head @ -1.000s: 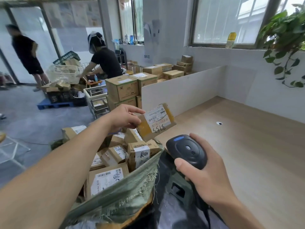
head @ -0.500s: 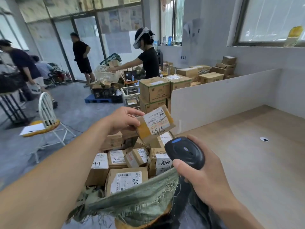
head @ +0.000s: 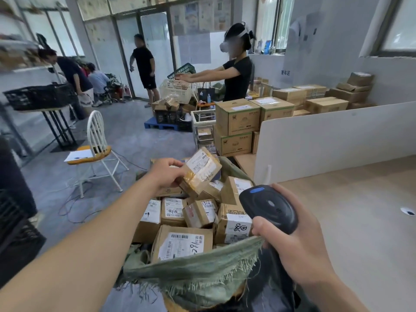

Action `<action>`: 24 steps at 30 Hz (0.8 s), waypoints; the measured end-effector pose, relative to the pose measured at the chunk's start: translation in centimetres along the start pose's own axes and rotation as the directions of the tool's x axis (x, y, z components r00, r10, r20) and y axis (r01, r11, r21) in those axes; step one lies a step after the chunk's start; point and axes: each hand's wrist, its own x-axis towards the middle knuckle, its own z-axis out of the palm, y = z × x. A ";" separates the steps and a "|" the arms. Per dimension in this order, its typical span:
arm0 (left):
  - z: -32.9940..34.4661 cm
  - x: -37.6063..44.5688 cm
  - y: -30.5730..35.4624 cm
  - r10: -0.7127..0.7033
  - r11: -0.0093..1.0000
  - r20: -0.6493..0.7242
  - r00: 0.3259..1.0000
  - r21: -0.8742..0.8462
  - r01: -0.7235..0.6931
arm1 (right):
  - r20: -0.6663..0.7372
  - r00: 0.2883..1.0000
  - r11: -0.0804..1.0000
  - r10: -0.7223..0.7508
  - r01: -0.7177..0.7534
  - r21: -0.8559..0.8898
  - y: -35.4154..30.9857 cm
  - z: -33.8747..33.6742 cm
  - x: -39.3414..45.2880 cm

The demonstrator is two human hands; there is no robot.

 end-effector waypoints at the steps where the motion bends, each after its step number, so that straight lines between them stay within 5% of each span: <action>1: 0.1 0.7 -0.9 -0.022 1.000 -0.016 1.000 0.002 0.022 | 0.000 1.000 1.000 0.008 -0.008 -0.001 0.3 0.2 0.5; 10: 2.0 8.4 -4.8 -0.071 0.950 -0.114 0.991 0.296 0.103 | -0.053 0.998 0.999 0.044 -0.043 0.014 3.2 3.9 5.9; 16: 4.5 14.0 -3.8 -0.113 0.966 0.012 0.994 0.235 0.107 | -0.125 0.990 0.997 0.067 -0.070 -0.020 4.7 6.0 9.7; 24: 7.7 19.2 -5.7 -0.067 0.882 0.118 0.991 0.472 0.003 | -0.262 0.956 0.990 0.133 -0.138 -0.002 6.3 6.8 11.3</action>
